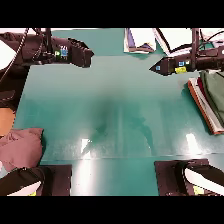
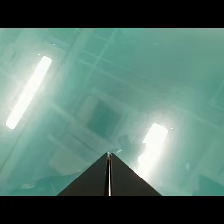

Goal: Fold the shirts.

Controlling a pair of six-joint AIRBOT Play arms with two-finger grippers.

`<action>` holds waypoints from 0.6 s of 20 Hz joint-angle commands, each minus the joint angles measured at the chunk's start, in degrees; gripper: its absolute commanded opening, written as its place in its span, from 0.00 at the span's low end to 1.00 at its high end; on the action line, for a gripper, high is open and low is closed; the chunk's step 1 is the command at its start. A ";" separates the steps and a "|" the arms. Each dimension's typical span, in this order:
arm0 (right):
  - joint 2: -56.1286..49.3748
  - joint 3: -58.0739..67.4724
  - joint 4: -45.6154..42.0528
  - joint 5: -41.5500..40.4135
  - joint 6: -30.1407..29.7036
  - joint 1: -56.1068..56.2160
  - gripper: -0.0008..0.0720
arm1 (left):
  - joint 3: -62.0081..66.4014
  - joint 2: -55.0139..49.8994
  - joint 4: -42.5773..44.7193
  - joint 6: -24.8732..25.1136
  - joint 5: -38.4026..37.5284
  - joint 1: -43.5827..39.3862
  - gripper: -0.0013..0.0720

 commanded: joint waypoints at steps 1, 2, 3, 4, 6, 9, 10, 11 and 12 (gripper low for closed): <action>-0.02 0.04 0.02 0.04 0.02 0.07 0.03 | 0.00 -0.02 0.00 0.00 0.00 0.00 0.05; -0.02 0.04 0.04 0.07 0.02 0.07 0.03 | 0.00 -0.02 0.02 0.00 0.00 0.00 0.05; -0.02 0.04 0.04 0.07 0.02 0.07 0.03 | 0.00 -0.02 0.02 0.00 0.00 0.00 0.05; -0.02 0.04 0.04 0.13 0.02 0.09 0.03 | 0.00 -0.02 0.00 0.00 0.00 0.00 0.05; -0.02 0.04 0.04 0.22 0.02 0.07 0.03 | 0.00 -0.02 0.02 0.00 0.00 0.00 0.05; -0.02 0.04 0.07 0.28 0.02 0.07 0.03 | 0.00 -0.02 0.00 0.00 0.00 -0.02 0.05; -0.02 0.04 0.07 0.48 0.02 0.07 0.03 | 0.00 -0.02 0.02 0.00 0.00 0.00 0.05; -0.02 0.04 0.07 0.74 0.02 0.07 0.03 | 0.00 -0.02 -0.02 -0.02 0.02 -0.02 0.05; -0.02 0.04 0.07 0.98 0.02 0.07 0.03 | 0.00 -0.02 -0.72 -0.59 0.76 -0.02 0.05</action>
